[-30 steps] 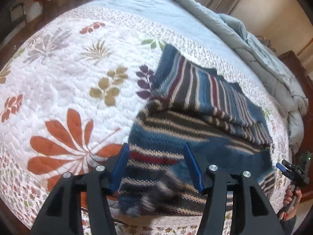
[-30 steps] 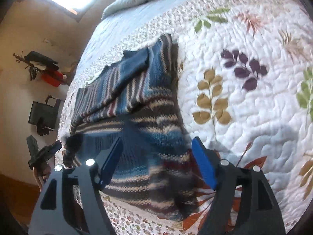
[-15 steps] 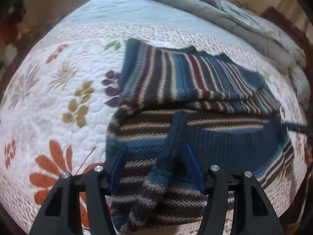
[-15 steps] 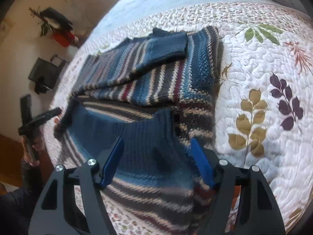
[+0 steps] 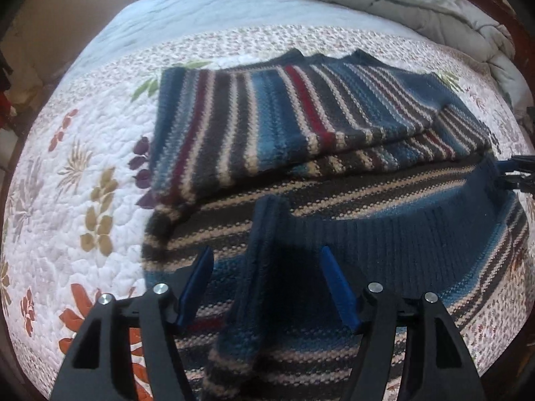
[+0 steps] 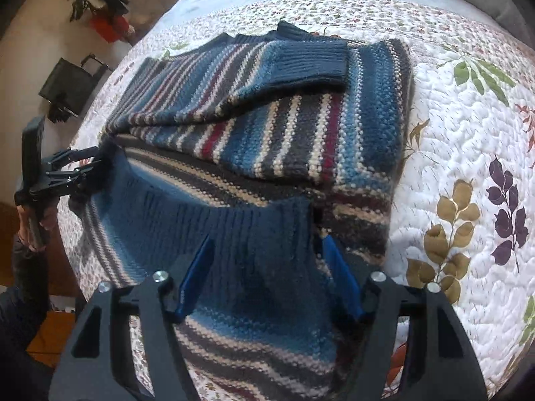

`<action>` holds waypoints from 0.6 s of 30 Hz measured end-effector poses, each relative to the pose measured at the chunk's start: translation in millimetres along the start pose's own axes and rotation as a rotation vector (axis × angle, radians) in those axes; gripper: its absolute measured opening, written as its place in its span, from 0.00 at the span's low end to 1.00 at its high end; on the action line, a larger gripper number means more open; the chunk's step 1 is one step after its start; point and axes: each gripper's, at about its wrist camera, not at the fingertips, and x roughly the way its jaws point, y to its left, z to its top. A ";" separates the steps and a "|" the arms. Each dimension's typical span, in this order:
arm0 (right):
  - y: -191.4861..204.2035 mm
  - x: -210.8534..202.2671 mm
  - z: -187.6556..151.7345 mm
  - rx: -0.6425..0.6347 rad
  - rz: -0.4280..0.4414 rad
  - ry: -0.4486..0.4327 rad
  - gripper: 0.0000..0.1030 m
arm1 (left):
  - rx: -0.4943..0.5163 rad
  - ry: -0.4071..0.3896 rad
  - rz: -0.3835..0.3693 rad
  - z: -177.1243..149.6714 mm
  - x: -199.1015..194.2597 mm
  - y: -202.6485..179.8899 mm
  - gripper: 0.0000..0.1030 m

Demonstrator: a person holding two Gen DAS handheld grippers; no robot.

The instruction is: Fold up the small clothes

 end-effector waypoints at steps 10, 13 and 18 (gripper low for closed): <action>-2.7 -12.5 -9.1 0.000 0.050 -0.027 0.10 | -0.066 0.039 -0.052 -9.3 6.1 7.0 0.10; -2.2 -23.8 -9.2 -0.001 0.048 -0.052 0.09 | -0.123 0.016 -0.079 -6.2 -3.9 17.6 0.10; -2.8 -39.8 -3.4 0.003 0.042 -0.090 0.09 | -0.140 -0.027 -0.080 2.1 -20.5 20.8 0.10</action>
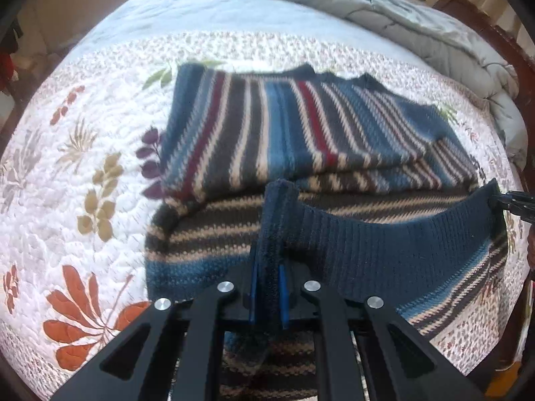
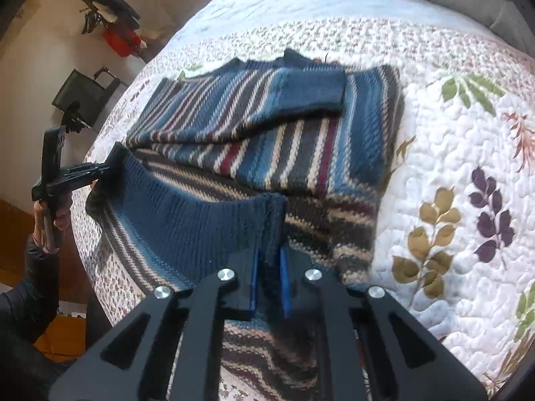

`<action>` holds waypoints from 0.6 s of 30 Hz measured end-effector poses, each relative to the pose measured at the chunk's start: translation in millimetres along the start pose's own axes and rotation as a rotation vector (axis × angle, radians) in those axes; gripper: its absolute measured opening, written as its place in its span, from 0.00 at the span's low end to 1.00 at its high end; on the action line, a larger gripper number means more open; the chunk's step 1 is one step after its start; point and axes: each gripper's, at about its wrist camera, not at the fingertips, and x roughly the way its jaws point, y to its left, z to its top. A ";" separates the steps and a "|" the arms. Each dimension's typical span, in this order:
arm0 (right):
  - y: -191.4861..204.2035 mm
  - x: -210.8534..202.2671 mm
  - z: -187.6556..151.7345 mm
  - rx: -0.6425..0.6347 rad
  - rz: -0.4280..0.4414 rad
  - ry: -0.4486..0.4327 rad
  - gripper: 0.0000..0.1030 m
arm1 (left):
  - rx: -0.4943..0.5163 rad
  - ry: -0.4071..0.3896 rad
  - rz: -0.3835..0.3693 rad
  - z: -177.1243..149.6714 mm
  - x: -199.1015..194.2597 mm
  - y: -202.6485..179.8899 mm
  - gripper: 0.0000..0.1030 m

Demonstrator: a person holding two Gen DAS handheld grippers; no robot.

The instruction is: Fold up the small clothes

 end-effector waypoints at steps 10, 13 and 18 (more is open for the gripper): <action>-6.0 -27.5 29.4 0.030 -0.027 -0.082 0.09 | -0.039 -0.083 -0.023 32.0 -32.3 3.8 0.10; -9.2 -31.2 43.0 0.041 -0.039 -0.105 0.09 | -0.066 -0.093 -0.038 45.2 -33.0 7.1 0.10; -18.5 -30.7 72.9 0.081 -0.060 -0.135 0.09 | -0.058 -0.126 -0.016 77.7 -32.0 6.6 0.10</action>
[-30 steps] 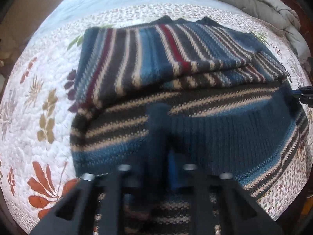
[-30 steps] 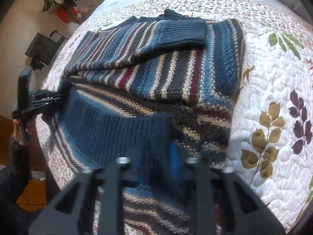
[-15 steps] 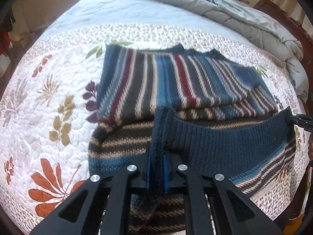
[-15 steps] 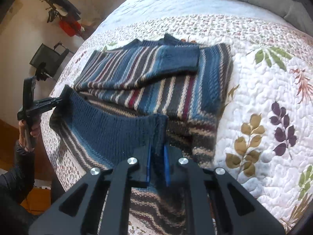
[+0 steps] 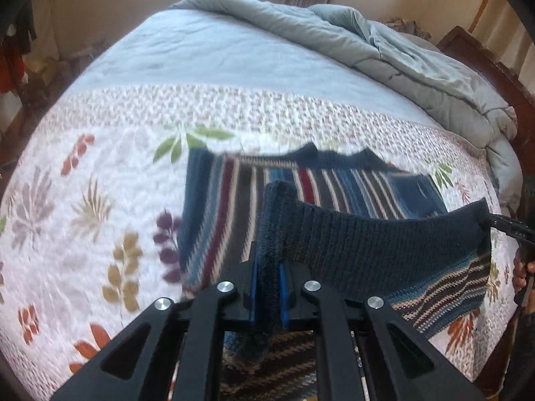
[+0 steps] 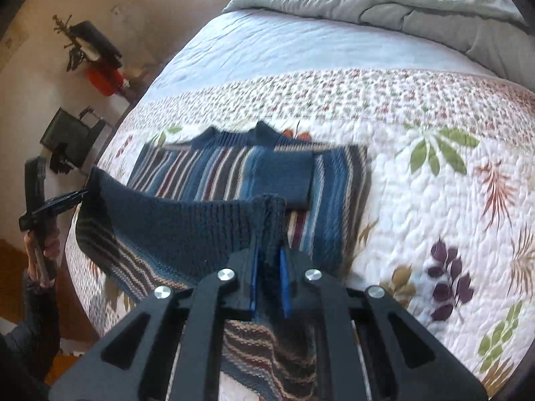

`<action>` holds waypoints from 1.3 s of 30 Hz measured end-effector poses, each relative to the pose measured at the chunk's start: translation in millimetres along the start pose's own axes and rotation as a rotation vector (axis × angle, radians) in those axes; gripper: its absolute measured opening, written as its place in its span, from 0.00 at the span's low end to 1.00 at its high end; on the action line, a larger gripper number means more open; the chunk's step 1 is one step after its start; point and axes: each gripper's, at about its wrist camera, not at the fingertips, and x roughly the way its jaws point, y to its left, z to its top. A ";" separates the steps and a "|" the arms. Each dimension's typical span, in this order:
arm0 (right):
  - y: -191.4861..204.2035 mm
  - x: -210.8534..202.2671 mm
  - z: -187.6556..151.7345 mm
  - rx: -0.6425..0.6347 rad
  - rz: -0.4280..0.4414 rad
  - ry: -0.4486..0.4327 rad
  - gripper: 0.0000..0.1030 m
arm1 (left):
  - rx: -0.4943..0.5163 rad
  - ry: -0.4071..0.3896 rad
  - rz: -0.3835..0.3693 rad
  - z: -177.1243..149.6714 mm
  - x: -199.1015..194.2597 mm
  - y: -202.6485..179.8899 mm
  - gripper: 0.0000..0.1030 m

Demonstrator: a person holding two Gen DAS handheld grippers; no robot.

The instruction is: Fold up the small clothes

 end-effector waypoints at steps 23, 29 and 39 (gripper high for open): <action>-49.7 108.0 94.1 0.108 -0.143 0.109 0.09 | -0.063 0.157 0.137 68.5 122.7 31.6 0.12; -62.3 136.8 78.7 0.128 -0.175 0.147 0.13 | -0.052 0.174 0.181 57.3 149.3 32.6 0.20; -55.1 84.6 44.6 0.078 -0.109 0.127 0.53 | -0.040 0.134 0.191 32.0 95.9 44.6 0.61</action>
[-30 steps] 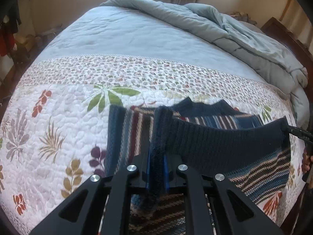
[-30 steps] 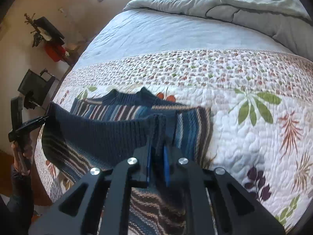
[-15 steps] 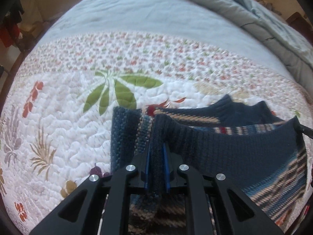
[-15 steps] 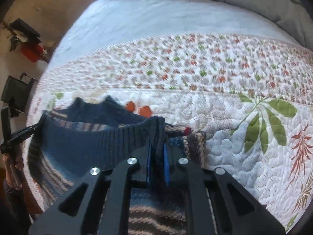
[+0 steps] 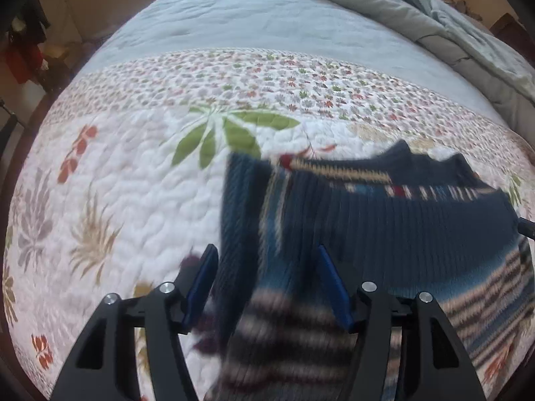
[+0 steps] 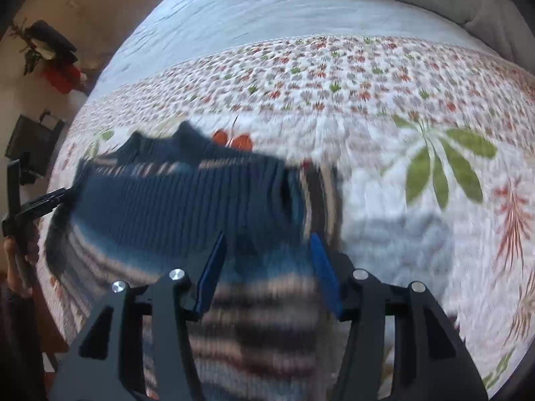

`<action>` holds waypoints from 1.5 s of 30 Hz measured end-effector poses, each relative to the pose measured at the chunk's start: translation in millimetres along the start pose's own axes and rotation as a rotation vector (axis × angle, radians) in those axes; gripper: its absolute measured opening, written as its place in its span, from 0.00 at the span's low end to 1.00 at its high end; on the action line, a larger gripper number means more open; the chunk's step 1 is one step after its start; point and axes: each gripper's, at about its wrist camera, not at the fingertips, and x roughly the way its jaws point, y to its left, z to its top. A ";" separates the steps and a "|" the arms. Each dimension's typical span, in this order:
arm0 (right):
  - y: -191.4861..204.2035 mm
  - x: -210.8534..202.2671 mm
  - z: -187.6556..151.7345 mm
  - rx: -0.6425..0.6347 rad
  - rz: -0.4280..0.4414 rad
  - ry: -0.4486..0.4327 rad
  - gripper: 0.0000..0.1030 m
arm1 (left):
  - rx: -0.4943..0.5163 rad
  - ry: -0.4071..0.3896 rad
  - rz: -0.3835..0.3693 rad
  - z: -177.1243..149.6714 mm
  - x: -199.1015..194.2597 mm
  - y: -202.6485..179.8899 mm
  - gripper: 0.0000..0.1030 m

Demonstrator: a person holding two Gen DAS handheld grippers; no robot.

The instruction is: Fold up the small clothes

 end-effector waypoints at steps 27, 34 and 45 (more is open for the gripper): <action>-7.2 -23.6 -153.5 -0.051 0.172 0.057 0.35 | 0.052 -0.030 -0.102 -140.6 -23.8 12.4 0.40; -10.7 -37.2 -157.5 -0.026 0.165 0.063 0.16 | 0.068 0.036 -0.056 -138.1 -25.1 -3.0 0.12; -21.3 -55.4 -165.3 -0.005 0.183 0.082 0.15 | 0.094 0.063 -0.037 -139.7 -34.8 1.8 0.11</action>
